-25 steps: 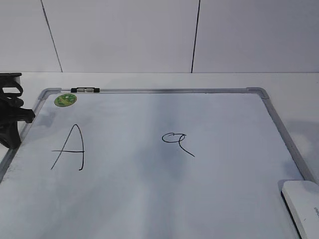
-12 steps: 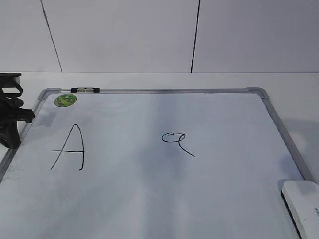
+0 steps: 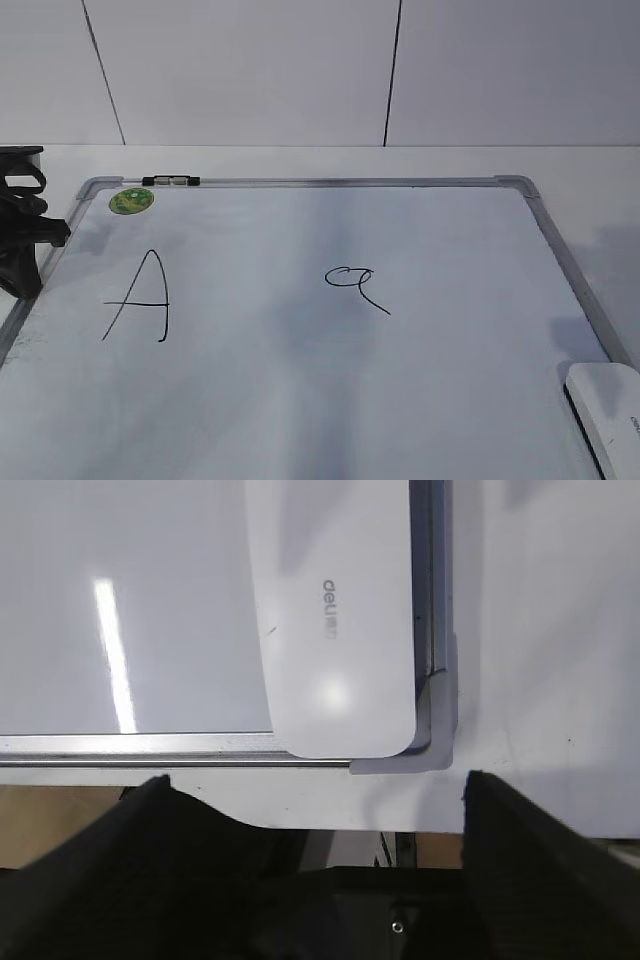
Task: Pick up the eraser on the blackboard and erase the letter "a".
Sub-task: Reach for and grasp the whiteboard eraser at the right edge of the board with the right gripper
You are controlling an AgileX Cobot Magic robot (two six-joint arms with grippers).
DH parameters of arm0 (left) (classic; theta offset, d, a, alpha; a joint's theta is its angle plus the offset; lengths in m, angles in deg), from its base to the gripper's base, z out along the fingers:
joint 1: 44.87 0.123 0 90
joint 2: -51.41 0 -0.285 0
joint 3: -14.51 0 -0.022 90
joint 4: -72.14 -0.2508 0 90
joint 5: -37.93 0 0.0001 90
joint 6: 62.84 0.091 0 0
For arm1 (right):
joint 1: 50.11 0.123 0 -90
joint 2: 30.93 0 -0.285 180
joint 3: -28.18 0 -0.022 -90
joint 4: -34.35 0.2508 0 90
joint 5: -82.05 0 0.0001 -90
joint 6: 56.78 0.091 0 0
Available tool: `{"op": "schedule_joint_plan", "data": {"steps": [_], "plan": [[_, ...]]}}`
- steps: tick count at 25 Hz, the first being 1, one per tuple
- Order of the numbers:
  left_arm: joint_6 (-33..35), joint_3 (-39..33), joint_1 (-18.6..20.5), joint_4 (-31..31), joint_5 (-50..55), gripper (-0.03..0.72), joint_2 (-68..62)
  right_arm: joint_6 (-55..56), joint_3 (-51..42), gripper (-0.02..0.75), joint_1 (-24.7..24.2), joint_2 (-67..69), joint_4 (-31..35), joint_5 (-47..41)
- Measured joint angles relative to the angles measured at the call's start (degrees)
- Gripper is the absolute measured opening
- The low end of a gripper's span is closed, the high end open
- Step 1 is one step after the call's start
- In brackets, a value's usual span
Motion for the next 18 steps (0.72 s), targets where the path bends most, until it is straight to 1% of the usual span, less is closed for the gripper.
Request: {"op": "schedule_joint_plan", "data": {"steps": [6, 9, 14, 18], "plan": [[0.0, 0.0, 0.0, 0.0, 0.0, 0.017, 0.0, -0.49, 0.0, 0.685, 0.13, 5.46, 0.25, 3.61], [0.0, 0.0, 0.0, 0.0, 0.0, 0.017, 0.0, -0.52, 0.0, 0.685, 1.93, 7.65, 0.13, 5.47], [0.0, 0.0, 0.0, 0.01, -0.1, 0.017, 0.0, 2.7, 0.11, 0.685, 6.43, 11.46, -3.75, 7.9], [0.0, 0.0, 0.0, 0.01, -0.1, 0.017, 0.0, 6.22, 0.11, 0.685, 7.22, 14.05, -7.47, 8.7]]}}
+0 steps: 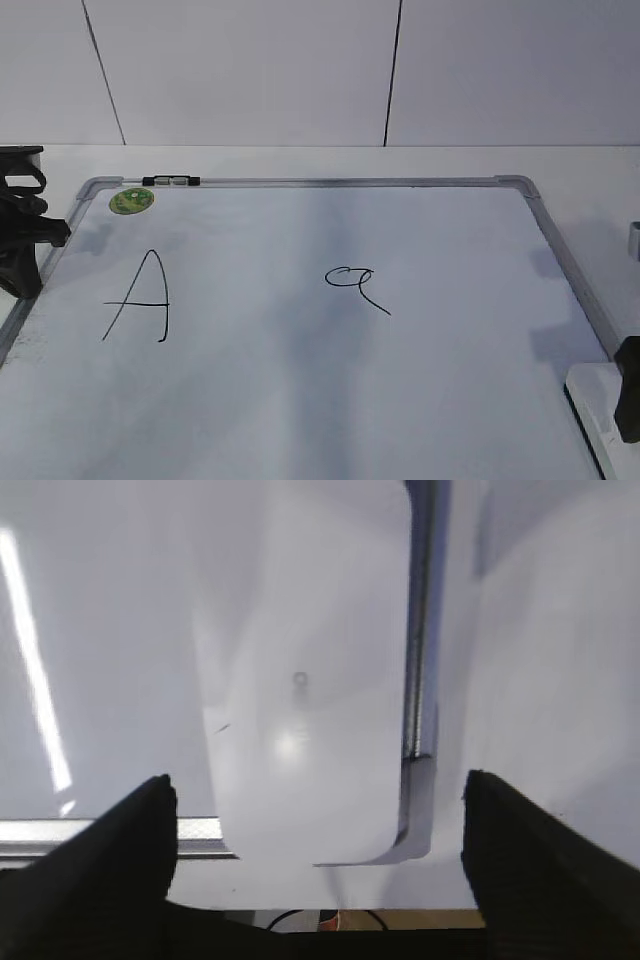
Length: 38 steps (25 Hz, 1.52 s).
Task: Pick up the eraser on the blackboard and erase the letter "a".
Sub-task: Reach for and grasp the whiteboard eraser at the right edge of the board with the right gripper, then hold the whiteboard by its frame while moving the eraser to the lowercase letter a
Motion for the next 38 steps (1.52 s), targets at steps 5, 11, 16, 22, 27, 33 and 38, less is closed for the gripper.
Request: {"op": "schedule_joint_plan", "data": {"steps": [5, 11, 16, 22, 27, 33, 38], "plan": [[0.0, 0.0, 0.0, 0.0, -0.19, 0.017, 0.0, 0.98, 0.2, 0.685, 0.0, 1.84, 0.0, 1.78], [0.0, 0.0, 0.0, 0.1, -0.32, 0.017, 0.0, 1.02, 0.33, 0.685, 0.12, 4.99, 0.44, 2.39], [0.0, 0.0, 0.0, 0.1, -0.63, 0.017, 0.0, 1.11, 0.33, 0.685, 0.12, 6.71, 0.0, 3.65], [0.0, 0.0, 0.0, 0.2, -0.8, 0.017, 0.0, 1.53, 0.46, 0.685, 2.93, 9.37, -0.55, 4.56], [0.0, 0.0, 0.0, 0.2, -0.8, 0.017, 0.0, 2.62, 0.46, 0.685, 3.19, 10.65, -2.57, 5.0], [0.0, 0.0, 0.0, 0.2, -0.92, 0.017, 0.0, 3.08, 0.46, 0.685, 3.19, 11.43, -2.78, 7.21], [0.0, 0.0, 0.0, 0.2, -0.92, 0.017, 0.0, 4.11, 0.46, 0.674, 3.19, 13.14, -2.78, 7.46]]}}
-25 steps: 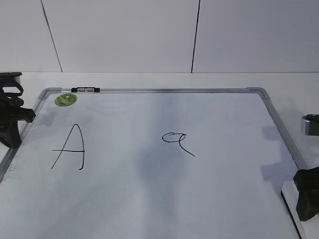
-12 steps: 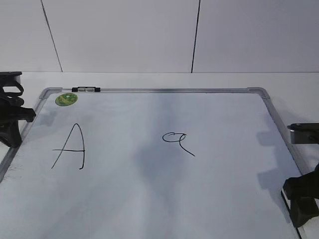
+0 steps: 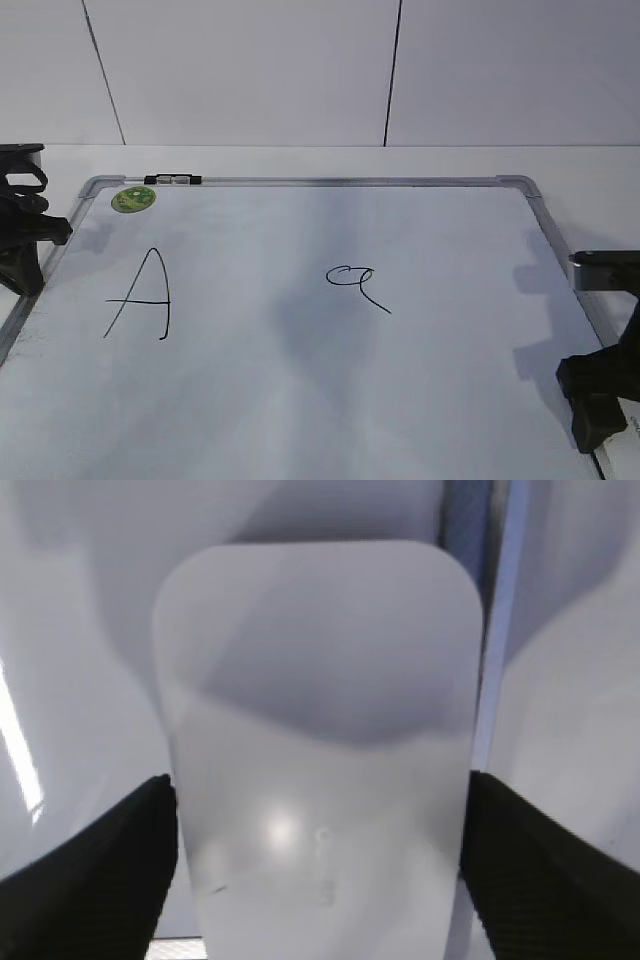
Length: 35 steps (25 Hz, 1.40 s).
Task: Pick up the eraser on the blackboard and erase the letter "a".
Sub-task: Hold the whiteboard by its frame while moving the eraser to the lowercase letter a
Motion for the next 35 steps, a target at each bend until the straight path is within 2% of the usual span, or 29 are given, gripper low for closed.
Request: {"op": "schedule_joint_plan", "data": {"steps": [8, 13, 15, 26, 35], "plan": [[0.0, 0.0, 0.0, 0.12, -0.12, 0.017, 0.0, 0.04, 0.51, 0.647, 0.0, 1.43, 0.0, 0.23], [0.0, 0.0, 0.0, 0.12, -0.24, 0.017, 0.0, 0.04, 2.44, 0.562, 0.0, 1.53, -0.43, -1.52], [0.0, 0.0, 0.0, 0.12, -0.36, 0.017, 0.0, 0.04, 2.59, 0.552, 0.0, 1.65, -0.48, -1.75], [0.0, 0.0, 0.0, 0.12, -0.73, 0.017, 0.0, 0.13, 2.95, 0.549, 0.0, 1.75, -0.48, -2.43], [0.0, 0.0, 0.0, 0.12, -0.73, 0.016, 0.0, 0.13, 9.65, 0.548, 0.0, 1.75, -0.48, -9.88]]}}
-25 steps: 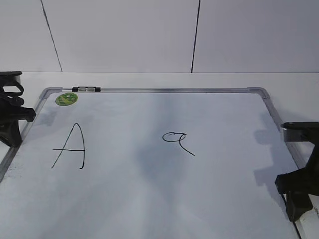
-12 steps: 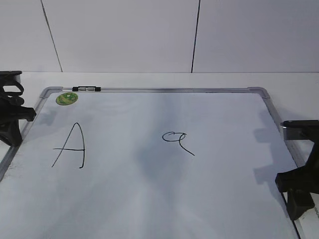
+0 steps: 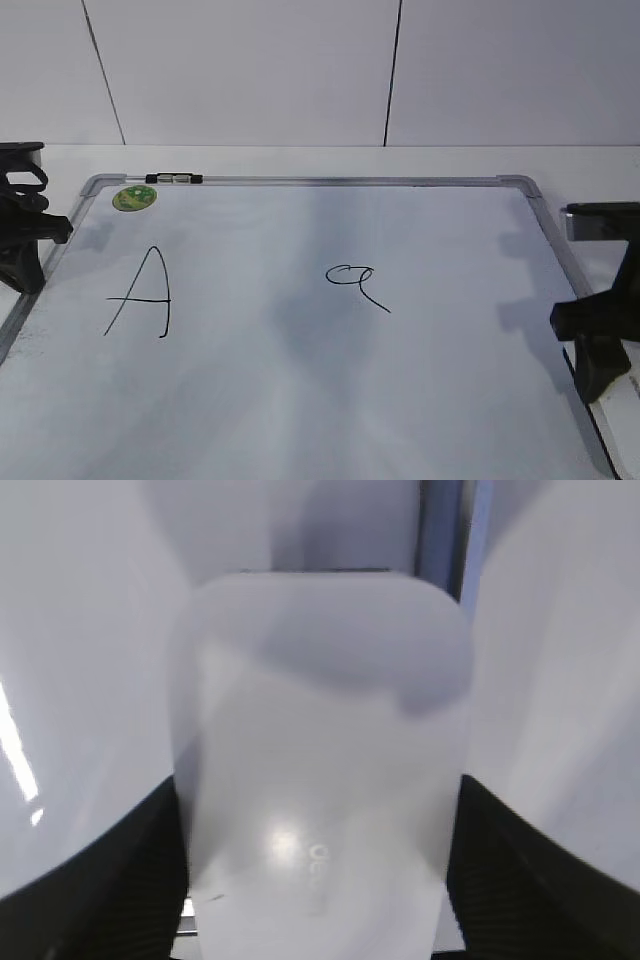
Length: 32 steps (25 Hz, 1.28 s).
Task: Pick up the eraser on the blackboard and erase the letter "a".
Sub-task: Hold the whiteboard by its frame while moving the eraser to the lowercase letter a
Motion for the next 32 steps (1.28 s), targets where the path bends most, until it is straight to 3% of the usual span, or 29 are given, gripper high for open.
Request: {"op": "schedule_joint_plan", "data": {"steps": [7, 17, 32], "plan": [[0.0, 0.0, 0.0, 0.0, 0.0, 0.016, 0.0, -1.23, 11.93, 0.548, 0.0, 1.9, 2.02, -1.15], [0.0, 0.0, 0.0, 0.1, 0.0, 0.016, 0.0, -4.16, 31.84, 0.548, 0.35, 16.89, 6.9, -4.7], [0.0, 0.0, 0.0, 0.1, -0.13, 0.016, 0.0, -4.55, 51.08, 0.547, 9.28, 37.93, 5.16, -8.7]]}}
